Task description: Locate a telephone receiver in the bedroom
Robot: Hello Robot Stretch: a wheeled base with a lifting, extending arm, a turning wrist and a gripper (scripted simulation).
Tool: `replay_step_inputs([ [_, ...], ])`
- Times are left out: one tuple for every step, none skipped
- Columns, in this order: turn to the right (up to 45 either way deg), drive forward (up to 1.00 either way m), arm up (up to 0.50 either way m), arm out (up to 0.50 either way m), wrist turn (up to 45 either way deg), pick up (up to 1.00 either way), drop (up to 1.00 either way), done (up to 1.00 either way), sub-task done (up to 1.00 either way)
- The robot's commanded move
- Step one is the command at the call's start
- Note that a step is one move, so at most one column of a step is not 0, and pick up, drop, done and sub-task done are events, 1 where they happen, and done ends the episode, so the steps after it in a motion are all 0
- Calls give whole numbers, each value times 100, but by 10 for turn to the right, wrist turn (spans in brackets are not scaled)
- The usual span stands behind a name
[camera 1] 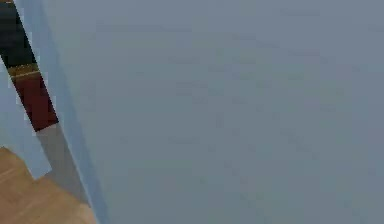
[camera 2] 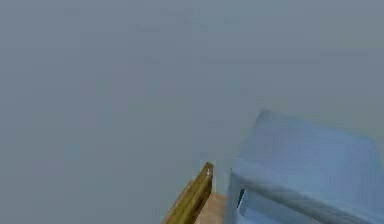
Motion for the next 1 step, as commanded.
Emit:
replay_step_inputs([
  [-450,0,0,0,0,0,0,0,0],
])
